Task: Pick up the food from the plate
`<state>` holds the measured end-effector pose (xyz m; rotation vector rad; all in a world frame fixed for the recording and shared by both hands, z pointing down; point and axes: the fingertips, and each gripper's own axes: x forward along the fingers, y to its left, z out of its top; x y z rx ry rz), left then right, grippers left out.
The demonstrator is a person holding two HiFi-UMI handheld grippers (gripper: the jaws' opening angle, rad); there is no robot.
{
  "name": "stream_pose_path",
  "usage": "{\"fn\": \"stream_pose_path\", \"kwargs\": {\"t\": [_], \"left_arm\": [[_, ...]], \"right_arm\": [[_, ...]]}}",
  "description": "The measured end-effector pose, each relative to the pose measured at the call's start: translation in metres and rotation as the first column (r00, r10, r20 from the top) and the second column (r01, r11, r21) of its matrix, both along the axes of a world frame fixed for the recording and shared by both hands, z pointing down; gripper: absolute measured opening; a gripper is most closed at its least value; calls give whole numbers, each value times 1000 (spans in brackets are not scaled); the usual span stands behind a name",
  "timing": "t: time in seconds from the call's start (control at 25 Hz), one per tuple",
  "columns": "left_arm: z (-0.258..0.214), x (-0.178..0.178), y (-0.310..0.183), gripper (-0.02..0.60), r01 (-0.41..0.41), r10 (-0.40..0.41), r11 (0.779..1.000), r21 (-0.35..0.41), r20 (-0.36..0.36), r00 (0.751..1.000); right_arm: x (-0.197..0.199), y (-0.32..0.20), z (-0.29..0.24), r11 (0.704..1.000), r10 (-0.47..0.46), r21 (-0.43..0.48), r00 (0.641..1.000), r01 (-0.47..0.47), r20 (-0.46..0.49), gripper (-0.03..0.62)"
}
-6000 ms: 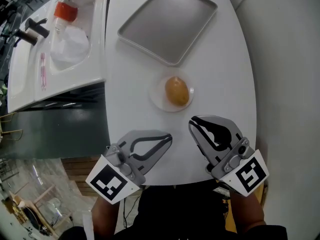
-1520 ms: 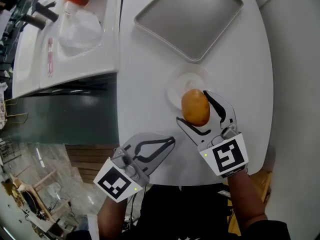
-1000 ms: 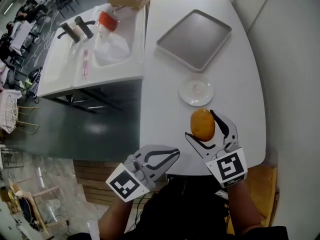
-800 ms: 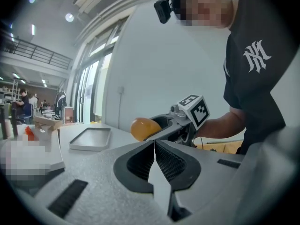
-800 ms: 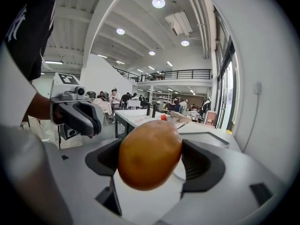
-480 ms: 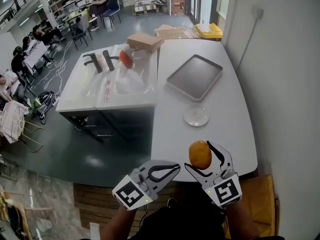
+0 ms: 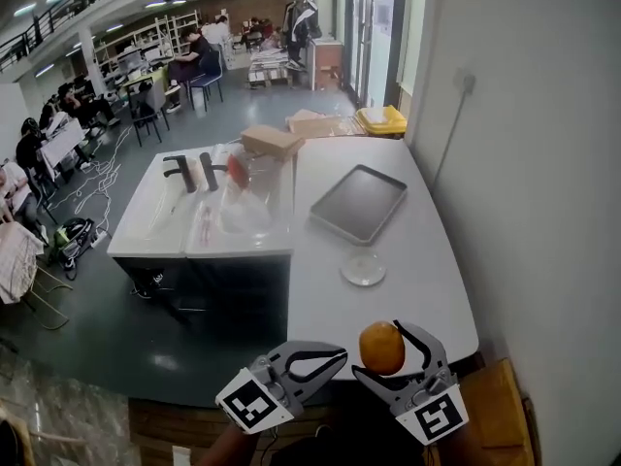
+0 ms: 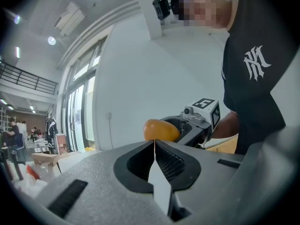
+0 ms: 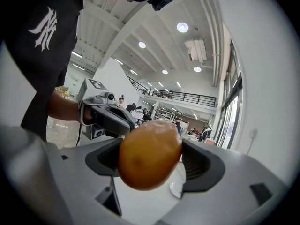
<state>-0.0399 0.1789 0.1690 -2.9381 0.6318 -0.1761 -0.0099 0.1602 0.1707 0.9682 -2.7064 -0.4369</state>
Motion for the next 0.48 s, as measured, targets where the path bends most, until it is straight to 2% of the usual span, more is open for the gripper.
{"fn": "stream_pose_path", "kwargs": {"t": [0.12, 0.28, 0.4, 0.48], "left_arm": [[-4, 1, 15, 8, -8, 8, 1000, -14, -2, 1000], [-7, 1, 28, 8, -17, 17, 1000, 3, 5, 1000], [-5, 4, 34, 8, -16, 16, 999, -28, -13, 1000], [2, 9, 40, 8, -33, 33, 999, -26, 3, 999]], "right_arm": [[5, 18, -8, 999, -5, -34, 997, 8, 75, 394], [17, 32, -15, 998, 15, -55, 993, -9, 115, 394], [27, 39, -16, 997, 18, -82, 988, -5, 151, 394], [32, 43, -12, 996, 20, -84, 988, -7, 150, 394]]}}
